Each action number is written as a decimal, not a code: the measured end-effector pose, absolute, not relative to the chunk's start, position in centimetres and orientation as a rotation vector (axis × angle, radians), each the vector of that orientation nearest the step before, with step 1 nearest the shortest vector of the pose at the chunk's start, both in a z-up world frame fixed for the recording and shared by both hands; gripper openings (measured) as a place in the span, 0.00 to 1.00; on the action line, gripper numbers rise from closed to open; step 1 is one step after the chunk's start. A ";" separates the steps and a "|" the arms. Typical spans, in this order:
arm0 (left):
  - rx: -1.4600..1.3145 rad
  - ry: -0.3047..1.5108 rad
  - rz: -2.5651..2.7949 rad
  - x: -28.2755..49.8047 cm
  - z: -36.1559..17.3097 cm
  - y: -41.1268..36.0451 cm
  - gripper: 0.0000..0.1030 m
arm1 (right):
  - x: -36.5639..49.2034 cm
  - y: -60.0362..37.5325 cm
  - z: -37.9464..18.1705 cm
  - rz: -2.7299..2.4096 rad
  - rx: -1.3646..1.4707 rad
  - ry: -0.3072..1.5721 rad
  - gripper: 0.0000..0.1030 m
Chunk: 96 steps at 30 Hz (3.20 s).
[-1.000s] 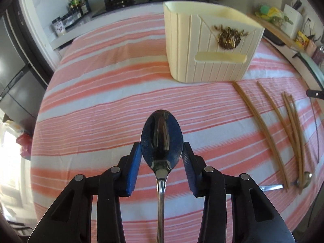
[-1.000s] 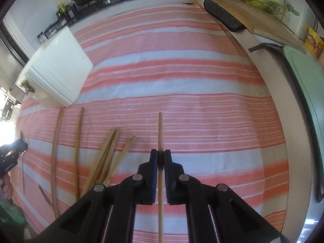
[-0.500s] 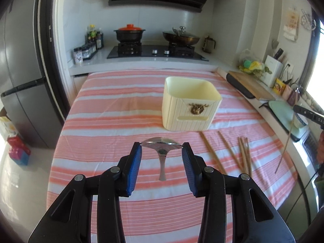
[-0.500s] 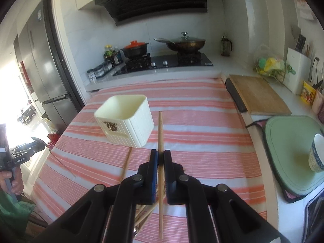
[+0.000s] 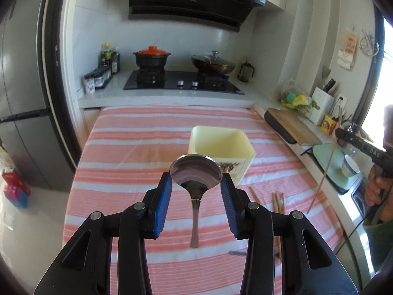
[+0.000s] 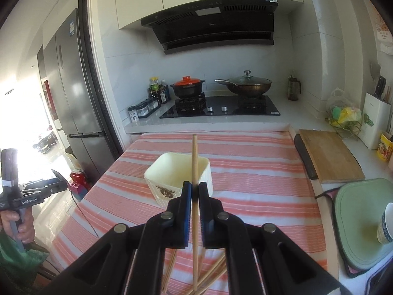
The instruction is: Organize utensils
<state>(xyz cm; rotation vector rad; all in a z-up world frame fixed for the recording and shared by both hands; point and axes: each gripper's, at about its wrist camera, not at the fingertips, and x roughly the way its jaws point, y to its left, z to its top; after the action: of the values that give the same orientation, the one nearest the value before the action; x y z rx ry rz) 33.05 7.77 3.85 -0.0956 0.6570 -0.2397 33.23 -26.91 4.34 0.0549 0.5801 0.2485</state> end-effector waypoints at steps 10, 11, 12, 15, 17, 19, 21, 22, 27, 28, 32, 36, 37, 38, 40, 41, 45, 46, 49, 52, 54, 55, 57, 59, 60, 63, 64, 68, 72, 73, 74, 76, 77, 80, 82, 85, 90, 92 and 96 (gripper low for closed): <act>-0.125 0.512 -0.224 42.5 11.2 5.1 0.40 | 43.3 -22.7 8.9 0.323 0.076 0.431 0.06; -0.137 0.510 -0.217 43.6 11.1 4.8 0.40 | 44.4 -22.2 9.0 0.323 0.077 0.410 0.06; -0.149 0.513 -0.214 44.8 10.9 4.5 0.40 | 45.4 -21.9 8.9 0.320 0.073 0.393 0.06; -0.186 0.540 -0.208 47.9 9.1 3.6 0.40 | 48.1 -20.8 7.6 0.309 0.050 0.363 0.06; -0.191 0.579 -0.203 49.8 7.2 2.9 0.40 | 49.9 -20.4 5.9 0.305 0.044 0.381 0.06; -0.183 0.628 -0.195 51.4 5.0 2.1 0.40 | 51.5 -20.3 3.8 0.294 0.047 0.424 0.06; -0.171 0.686 -0.193 52.6 2.6 1.5 0.40 | 52.8 -20.4 1.5 0.287 0.045 0.476 0.06; -0.167 0.715 -0.191 53.1 1.4 1.1 0.40 | 53.3 -20.5 0.3 0.287 0.046 0.508 0.06; -0.149 0.861 -0.182 55.2 -3.6 -0.2 0.41 | 55.1 -20.8 -4.8 0.286 0.069 0.673 0.07; -0.161 0.886 -0.180 55.3 -4.2 -0.3 0.44 | 55.5 -20.9 -5.5 0.278 0.068 0.703 0.07; -0.208 0.893 -0.197 54.2 -3.1 1.0 0.58 | 55.4 -22.4 -5.0 0.216 0.118 0.749 0.28; -0.081 0.779 -0.198 48.8 0.8 2.2 0.81 | 52.1 -24.4 -0.4 0.220 0.108 0.668 0.28; -0.040 0.754 -0.204 47.0 1.5 2.6 0.84 | 50.6 -24.8 0.6 0.227 0.088 0.648 0.30; -0.006 0.734 -0.214 45.0 1.8 3.0 0.87 | 49.0 -25.3 1.5 0.234 0.068 0.631 0.36; 0.043 0.714 -0.229 40.8 1.6 3.9 0.90 | 45.4 -26.3 2.5 0.237 0.024 0.610 0.44; 0.057 0.715 -0.228 38.8 1.1 4.2 0.91 | 43.6 -26.8 2.6 0.235 -0.002 0.608 0.46; 0.047 0.758 -0.227 31.6 -3.1 5.3 0.92 | 36.1 -28.3 0.8 0.207 -0.098 0.634 0.46; 0.039 0.766 -0.218 29.9 -4.5 5.3 0.92 | 34.2 -28.6 -0.2 0.189 -0.110 0.638 0.46; 0.007 0.796 -0.172 25.9 -9.0 5.0 0.92 | 28.9 -29.3 -3.8 0.126 -0.123 0.646 0.46; -0.062 0.834 -0.136 23.3 -13.0 4.7 0.92 | 23.9 -29.5 -8.0 0.038 -0.106 0.644 0.46; -0.093 0.859 -0.115 22.4 -15.1 4.3 0.91 | 20.7 -29.4 -10.8 -0.030 -0.099 0.640 0.46; -0.095 0.875 -0.106 22.2 -15.9 4.0 0.91 | 19.3 -29.3 -12.1 -0.063 -0.098 0.640 0.46; -0.104 0.912 -0.105 22.2 -16.9 3.5 0.91 | 17.0 -29.4 -14.5 -0.106 -0.069 0.654 0.46; -0.114 0.917 -0.114 21.9 -17.2 3.1 0.91 | 15.8 -29.4 -16.2 -0.108 -0.038 0.692 0.46; -0.113 0.914 -0.114 21.9 -17.1 2.8 0.91 | 15.4 -29.3 -16.9 -0.104 -0.033 0.707 0.46; -0.102 0.901 -0.114 21.5 -17.1 2.2 0.91 | 14.5 -29.6 -17.9 -0.097 -0.015 0.733 0.46; -0.101 0.898 -0.113 21.4 -17.0 1.9 0.91 | 14.3 -29.7 -18.1 -0.097 -0.008 0.737 0.46; -0.105 0.902 -0.123 21.1 -17.1 1.0 0.92 | 14.0 -29.9 -18.6 -0.094 0.026 0.738 0.46; -0.079 0.924 -0.123 21.1 -17.6 0.3 0.92 | 14.2 -29.7 -18.8 -0.083 0.055 0.735 0.46; -0.074 0.926 -0.123 21.0 -17.6 0.3 0.91 | 14.2 -29.7 -18.9 -0.080 0.063 0.736 0.46; -0.070 0.927 -0.123 21.1 -17.6 0.2 0.91 | 14.2 -29.7 -19.0 -0.076 0.070 0.737 0.46; -0.068 0.928 -0.123 21.1 -17.5 0.3 0.91 | 14.2 -29.6 -19.1 -0.070 0.077 0.738 0.46; -0.070 0.929 -0.123 21.2 -17.5 0.2 0.91 | 14.1 -29.5 -19.1 -0.067 0.076 0.740 0.46; -0.079 0.939 -0.124 21.5 -17.7 0.2 0.92 | 14.0 -29.3 -19.2 -0.065 0.071 0.743 0.46; -0.090 0.944 -0.132 22.0 -17.6 0.1 0.92 | 13.9 -29.3 -19.2 -0.066 0.067 0.744 0.46; -0.101 0.936 -0.153 23.3 -16.9 -0.7 0.91 | 13.9 -29.4 -19.2 -0.068 0.064 0.745 0.46; -0.070 0.967 -0.173 27.8 -16.0 -3.5 0.93 | 13.8 -29.3 -19.1 -0.067 0.075 0.744 0.46; -0.034 0.985 -0.164 29.7 -16.4 -5.0 0.93 | 13.7 -29.3 -19.0 -0.066 0.079 0.740 0.46; 0.029 1.003 -0.155 32.4 -17.4 -7.7 0.93 | 13.3 -29.2 -18.7 -0.063 0.085 0.732 0.46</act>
<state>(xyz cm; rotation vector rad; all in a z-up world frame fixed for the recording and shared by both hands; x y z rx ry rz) 32.45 -7.74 -17.38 0.0288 1.0028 -0.1550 13.31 -29.24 -18.71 0.0846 0.7318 -0.0627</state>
